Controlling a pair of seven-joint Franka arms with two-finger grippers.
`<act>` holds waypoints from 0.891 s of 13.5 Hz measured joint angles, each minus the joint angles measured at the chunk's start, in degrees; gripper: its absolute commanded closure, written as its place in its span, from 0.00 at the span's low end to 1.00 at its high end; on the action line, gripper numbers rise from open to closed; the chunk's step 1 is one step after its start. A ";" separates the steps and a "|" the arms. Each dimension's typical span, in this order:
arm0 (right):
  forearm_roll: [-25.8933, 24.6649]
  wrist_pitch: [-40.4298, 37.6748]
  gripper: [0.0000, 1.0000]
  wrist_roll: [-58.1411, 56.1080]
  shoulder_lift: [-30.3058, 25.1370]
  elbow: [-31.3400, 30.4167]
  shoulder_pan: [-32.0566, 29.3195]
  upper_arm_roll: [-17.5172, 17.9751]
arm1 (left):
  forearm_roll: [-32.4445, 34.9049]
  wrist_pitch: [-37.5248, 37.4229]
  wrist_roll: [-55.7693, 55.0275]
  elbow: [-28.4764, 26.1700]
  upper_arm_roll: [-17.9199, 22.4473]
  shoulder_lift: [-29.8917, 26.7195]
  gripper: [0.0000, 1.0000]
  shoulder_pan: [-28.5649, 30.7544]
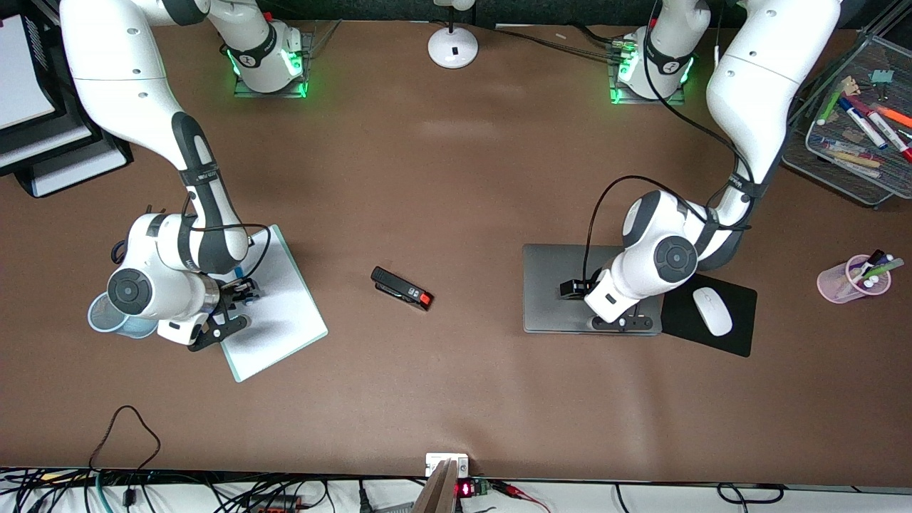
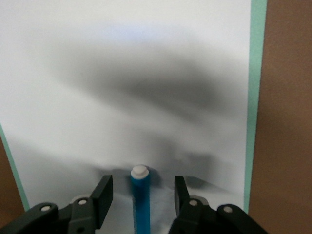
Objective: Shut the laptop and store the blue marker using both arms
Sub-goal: 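Push the laptop lid shut with the left gripper while the right gripper grasps the marker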
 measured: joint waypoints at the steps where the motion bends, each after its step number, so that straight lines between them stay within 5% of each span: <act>1: -0.01 0.04 0.47 -0.01 0.00 -0.03 0.00 0.00 | 0.80 0.36 0.00 0.13 0.00 0.49 0.00 0.00; 8: -0.06 0.12 0.57 -0.11 0.00 -0.21 0.01 -0.03 | 2.03 0.83 0.00 1.50 0.09 1.49 0.00 0.59; 12: -0.07 0.14 0.64 -0.19 0.25 -0.29 0.04 -0.03 | 2.08 -1.77 0.05 3.09 0.10 -2.74 0.00 1.77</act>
